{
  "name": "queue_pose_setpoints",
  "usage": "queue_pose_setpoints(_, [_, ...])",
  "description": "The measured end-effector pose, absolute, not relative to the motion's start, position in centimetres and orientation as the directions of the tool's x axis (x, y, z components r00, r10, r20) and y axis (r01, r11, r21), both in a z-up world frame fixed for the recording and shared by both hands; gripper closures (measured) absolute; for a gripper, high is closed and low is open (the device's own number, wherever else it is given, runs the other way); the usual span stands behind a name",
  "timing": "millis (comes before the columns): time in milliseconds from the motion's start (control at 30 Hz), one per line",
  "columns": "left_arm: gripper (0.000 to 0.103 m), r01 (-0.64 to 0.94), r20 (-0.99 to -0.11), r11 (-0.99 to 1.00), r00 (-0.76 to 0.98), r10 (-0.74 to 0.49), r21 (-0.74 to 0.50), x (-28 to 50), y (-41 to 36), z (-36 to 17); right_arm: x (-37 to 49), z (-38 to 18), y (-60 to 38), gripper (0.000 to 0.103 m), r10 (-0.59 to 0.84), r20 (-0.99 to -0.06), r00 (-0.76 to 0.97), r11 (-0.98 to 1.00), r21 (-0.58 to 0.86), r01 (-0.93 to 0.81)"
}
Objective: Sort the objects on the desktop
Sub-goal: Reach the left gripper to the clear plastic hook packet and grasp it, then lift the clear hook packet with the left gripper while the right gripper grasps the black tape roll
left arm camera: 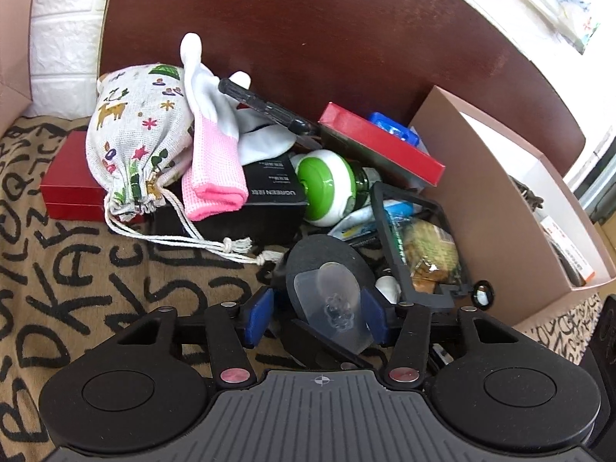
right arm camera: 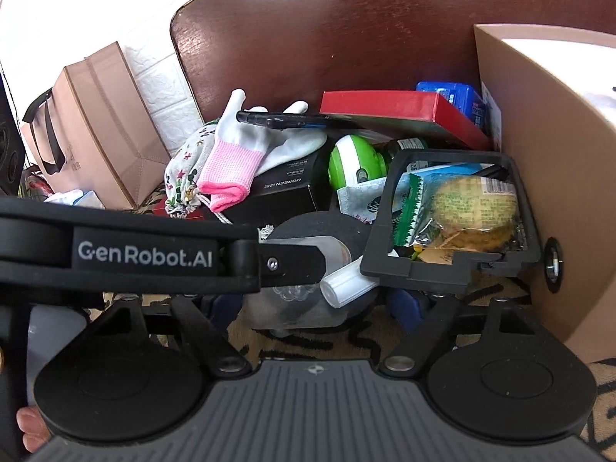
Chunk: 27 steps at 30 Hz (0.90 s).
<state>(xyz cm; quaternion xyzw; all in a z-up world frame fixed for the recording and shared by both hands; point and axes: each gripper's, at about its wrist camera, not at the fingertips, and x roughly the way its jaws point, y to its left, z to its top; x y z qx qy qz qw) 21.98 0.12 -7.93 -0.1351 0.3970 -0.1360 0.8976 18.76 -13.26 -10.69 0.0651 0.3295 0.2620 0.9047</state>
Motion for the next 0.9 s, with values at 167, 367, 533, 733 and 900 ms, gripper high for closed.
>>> queue_pose_setpoints(167, [0.073,0.105,-0.669,0.931,0.668,-0.326,-0.349,21.5,0.6,-8.1,18.7,-11.0,-13.3,0.028,0.502,-0.562,0.657,0.863,0.268,-0.429])
queue_pose_setpoints(367, [0.079,0.091,-0.678,0.934,0.664,-0.315,-0.345,19.3,0.9,-7.7,17.2,-10.6,-13.8,0.03,0.506,-0.578,0.641,0.858,0.255,-0.447])
queue_pose_setpoints(533, [0.08,0.075,-0.694,0.929,0.644,-0.322,-0.361,15.4,1.6,-7.8,14.1,-10.2,-14.5,0.032,0.525,-0.598,0.606,0.84,0.251,-0.481])
queue_pose_setpoints(733, [0.093,0.077,-0.693,0.909,0.622,-0.365,-0.41,9.5,1.9,-7.8,9.4,-9.4,-15.2,0.06,0.562,-0.619,0.549,0.805,0.258,-0.534])
queue_pose_setpoints(900, [0.076,0.097,-0.681,0.91,0.632,-0.369,-0.403,5.8,1.5,-7.2,5.1,-8.7,-15.2,0.062,0.581,-0.623,0.523,0.783,0.252,-0.569])
